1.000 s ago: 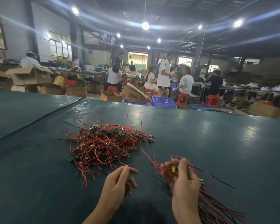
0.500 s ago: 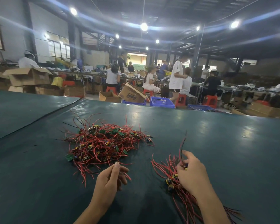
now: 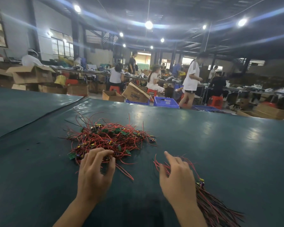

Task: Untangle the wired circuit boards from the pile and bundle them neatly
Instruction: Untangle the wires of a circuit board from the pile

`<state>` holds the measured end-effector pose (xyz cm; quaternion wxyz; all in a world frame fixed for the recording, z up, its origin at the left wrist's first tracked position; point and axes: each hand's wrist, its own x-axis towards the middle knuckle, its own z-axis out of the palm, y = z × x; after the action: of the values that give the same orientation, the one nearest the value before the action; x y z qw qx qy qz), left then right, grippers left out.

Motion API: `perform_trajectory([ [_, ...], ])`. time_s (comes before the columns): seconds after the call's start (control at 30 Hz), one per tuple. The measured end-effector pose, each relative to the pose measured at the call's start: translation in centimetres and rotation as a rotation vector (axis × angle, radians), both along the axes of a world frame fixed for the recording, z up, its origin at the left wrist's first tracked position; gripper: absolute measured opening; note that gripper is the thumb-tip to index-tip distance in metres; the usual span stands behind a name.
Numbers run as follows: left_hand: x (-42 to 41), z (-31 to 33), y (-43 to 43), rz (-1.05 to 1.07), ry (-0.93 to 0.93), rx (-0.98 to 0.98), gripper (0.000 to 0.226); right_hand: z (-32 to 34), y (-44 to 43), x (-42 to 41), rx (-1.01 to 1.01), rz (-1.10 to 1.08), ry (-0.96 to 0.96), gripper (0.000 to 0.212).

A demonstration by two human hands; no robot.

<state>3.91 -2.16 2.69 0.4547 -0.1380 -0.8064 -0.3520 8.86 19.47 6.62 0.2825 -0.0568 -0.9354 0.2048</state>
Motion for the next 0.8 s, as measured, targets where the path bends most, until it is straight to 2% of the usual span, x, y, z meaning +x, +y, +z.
perform_trajectory([
  [0.1,-0.8,-0.8,-1.1,0.138,-0.175,-0.123,0.042,-1.3,-2.2,0.3,-0.056,0.144,0.108,0.040],
  [0.2,-1.4,-1.7,-2.0,0.162,-0.408,-0.151,0.055,-2.8,-3.4,0.4,-0.085,0.234,0.071,0.041],
  [0.27,-1.6,-1.4,-1.8,0.193,-0.357,-0.149,0.046,-3.8,-3.6,0.4,-0.121,0.276,0.041,0.042],
  [0.4,-3.3,1.2,-0.2,0.205,-0.108,-0.212,0.040,-4.7,-3.8,0.2,-0.159,0.297,0.017,0.043],
  [0.43,-4.1,1.8,0.1,0.208,-0.125,-0.244,0.039,-4.8,-3.9,0.1,-0.167,0.298,0.019,0.043],
  [0.57,-6.8,2.7,0.5,0.257,-0.405,-0.370,0.048,-5.2,-3.8,0.2,-0.195,0.298,0.024,0.042],
  [0.63,-7.3,2.2,0.7,0.267,-0.475,-0.423,0.039,-5.3,-3.7,0.3,-0.203,0.301,0.017,0.042],
  [0.73,-7.2,1.0,0.8,0.250,-0.460,-0.398,0.023,-5.4,-3.6,0.5,-0.218,0.297,0.021,0.042],
  [0.8,-7.0,0.1,0.5,0.263,-0.433,-0.352,0.027,-5.5,-3.5,0.5,-0.229,0.291,0.028,0.042],
])
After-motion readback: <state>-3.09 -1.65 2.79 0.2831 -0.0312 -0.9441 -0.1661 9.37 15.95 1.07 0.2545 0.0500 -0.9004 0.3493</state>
